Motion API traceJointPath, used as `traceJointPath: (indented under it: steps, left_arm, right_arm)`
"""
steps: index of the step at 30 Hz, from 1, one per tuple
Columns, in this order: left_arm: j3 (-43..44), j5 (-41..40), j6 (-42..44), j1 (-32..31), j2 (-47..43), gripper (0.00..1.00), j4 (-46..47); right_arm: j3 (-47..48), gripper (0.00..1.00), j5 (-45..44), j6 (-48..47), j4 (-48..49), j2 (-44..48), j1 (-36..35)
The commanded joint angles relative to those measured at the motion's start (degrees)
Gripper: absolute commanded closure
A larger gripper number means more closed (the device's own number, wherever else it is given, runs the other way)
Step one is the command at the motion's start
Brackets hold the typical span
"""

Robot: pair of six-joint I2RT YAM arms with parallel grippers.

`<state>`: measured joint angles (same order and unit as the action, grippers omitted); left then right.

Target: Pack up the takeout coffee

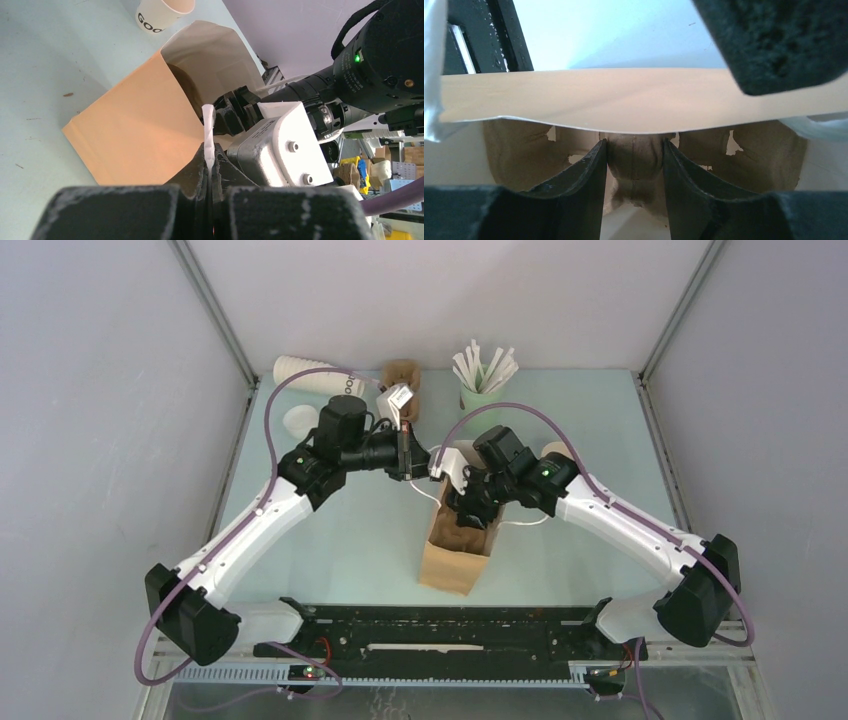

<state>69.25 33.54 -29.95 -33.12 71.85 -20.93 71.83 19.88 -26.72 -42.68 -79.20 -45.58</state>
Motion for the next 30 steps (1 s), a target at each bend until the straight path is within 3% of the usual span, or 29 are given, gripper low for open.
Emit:
traceJointPath:
  steps: [1, 6, 7, 8, 9, 18, 23, 25, 30]
  left_arm:
    - [-0.9, -0.33, 0.96, 0.14, -1.81, 1.0, 0.45]
    - [-0.87, -0.23, 1.1, 0.08, -1.74, 1.0, 0.03]
    - [-0.92, -0.23, 1.12, 0.08, -1.72, 1.0, -0.08]
    - [-0.94, -0.28, 1.15, 0.12, -1.72, 1.0, -0.15]
    - [-1.0, -0.24, 1.13, 0.09, -1.65, 1.0, -0.18]
    - [-0.57, -0.05, 1.1, 0.08, -1.32, 1.0, -0.9]
    - [-0.27, -0.56, 0.68, 0.09, -1.37, 1.0, -1.31]
    - [-0.24, -0.45, 0.4, 0.11, -1.3, 1.0, -1.38]
    - [-0.41, -1.27, -0.9, 0.09, -1.63, 1.0, -1.65]
  right_arm:
    - [3.06, 0.47, -1.81, 0.68, -0.02, 1.31, -0.73]
    - [4.47, 0.26, -5.21, 4.05, -0.36, 3.71, -1.2]
    - [5.37, 0.2, -5.4, 4.7, -0.89, 4.15, -1.34]
    - [6.32, 0.03, -5.63, 5.59, -1.7, 4.53, -1.47]
    - [7.39, 0.01, -5.86, 6.57, -2.36, 4.98, -1.52]
    - [21.19, 0.0, -15.85, 18.75, -11.96, 6.4, -1.71]
    - [27.61, 0.0, -30.36, 39.77, -22.48, 5.29, -0.16]
    - [30.39, 0.0, -30.67, 47.77, -28.6, 4.97, 2.73]
    - [25.34, 0.0, -24.74, 57.07, -32.14, 10.46, 9.35]
